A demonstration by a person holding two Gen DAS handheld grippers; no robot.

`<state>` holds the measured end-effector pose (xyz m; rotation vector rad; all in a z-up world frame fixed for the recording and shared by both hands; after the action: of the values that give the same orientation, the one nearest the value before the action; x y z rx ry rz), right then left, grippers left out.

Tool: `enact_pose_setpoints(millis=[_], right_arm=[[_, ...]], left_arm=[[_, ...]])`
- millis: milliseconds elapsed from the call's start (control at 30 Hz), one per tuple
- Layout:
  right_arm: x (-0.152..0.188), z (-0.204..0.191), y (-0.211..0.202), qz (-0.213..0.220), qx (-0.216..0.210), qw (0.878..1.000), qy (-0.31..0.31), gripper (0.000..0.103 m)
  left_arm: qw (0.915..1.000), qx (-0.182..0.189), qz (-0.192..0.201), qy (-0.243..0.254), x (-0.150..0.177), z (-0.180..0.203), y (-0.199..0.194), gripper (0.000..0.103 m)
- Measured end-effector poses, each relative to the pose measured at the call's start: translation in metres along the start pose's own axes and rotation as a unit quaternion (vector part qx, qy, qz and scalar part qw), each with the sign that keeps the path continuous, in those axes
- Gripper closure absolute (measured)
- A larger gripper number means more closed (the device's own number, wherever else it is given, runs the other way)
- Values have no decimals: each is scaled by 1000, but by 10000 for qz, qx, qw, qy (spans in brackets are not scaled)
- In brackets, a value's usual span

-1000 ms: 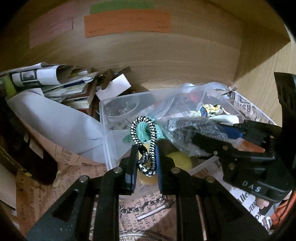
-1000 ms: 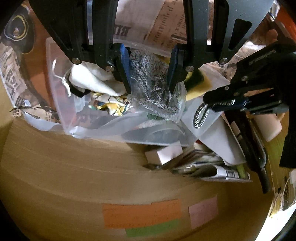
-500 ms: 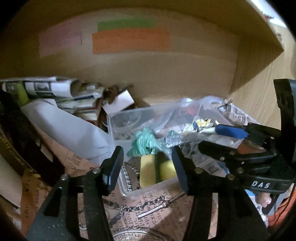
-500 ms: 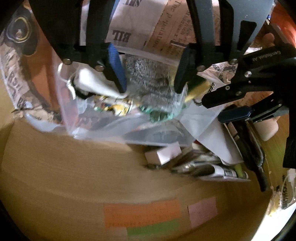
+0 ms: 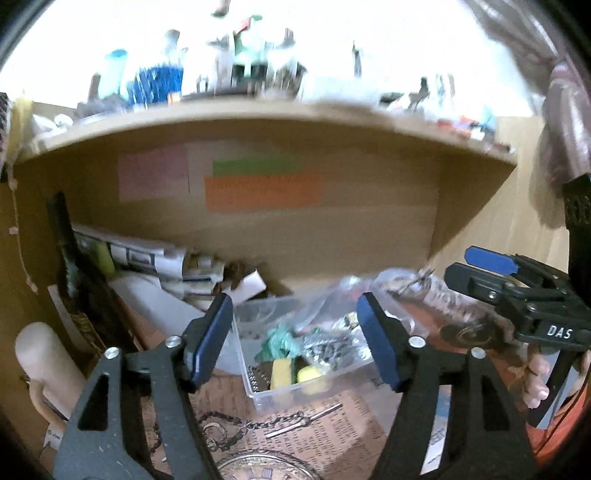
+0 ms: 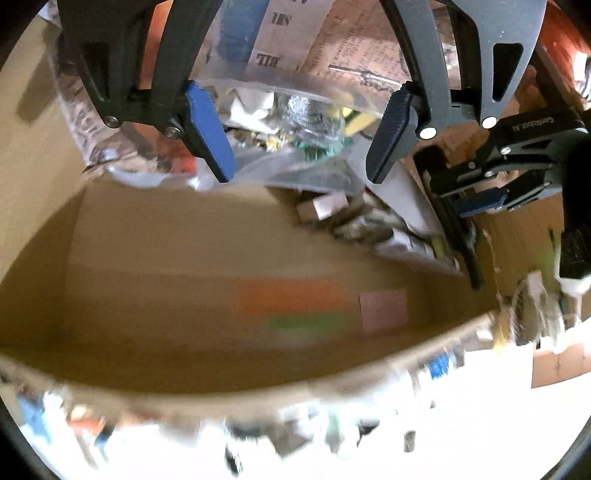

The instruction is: Organize soft objects

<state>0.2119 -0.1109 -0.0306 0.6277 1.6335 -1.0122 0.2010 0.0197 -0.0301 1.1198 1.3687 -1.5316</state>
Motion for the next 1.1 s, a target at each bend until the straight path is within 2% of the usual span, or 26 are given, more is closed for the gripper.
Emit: enact_pose_setpoints(millis=[67, 200, 267, 333, 600, 1100], right_arm=[[-7, -1, -16, 222, 50, 9997, -11, 20], [-10, -4, -36, 470, 89, 9989, -1, 14], [-8, -6, -44, 573, 132, 9983, 19, 5], [-6, -8, -49, 650, 175, 9977, -10, 1], [-1, -17, -66, 733, 237, 9969, -153, 0], [1, -20, -73, 768, 254, 9966, -149, 0]], left_arm=[[9999, 53, 131, -34, -5, 5, -12, 24], [9993, 102, 354, -115, -9, 11, -34, 12], [9989, 90, 430, -133, -9, 13, -41, 8], [9986, 74, 504, -164, -9, 15, -50, 4], [9979, 5, 625, -189, -7, 19, -68, 1], [9979, -68, 612, -184, -4, 20, -70, 0]])
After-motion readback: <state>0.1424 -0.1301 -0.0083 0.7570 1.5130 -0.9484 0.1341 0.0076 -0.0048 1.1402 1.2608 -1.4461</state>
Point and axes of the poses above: each gripper's, at about its wrist camera, not at the fingertips, and y roughly the way its jaws point, z to its right, x to its underside, the point moved 10 cm from there along y, roughly the way its jaws point, and after that the axes turned 1 degree about x, right-handed, at the moved point
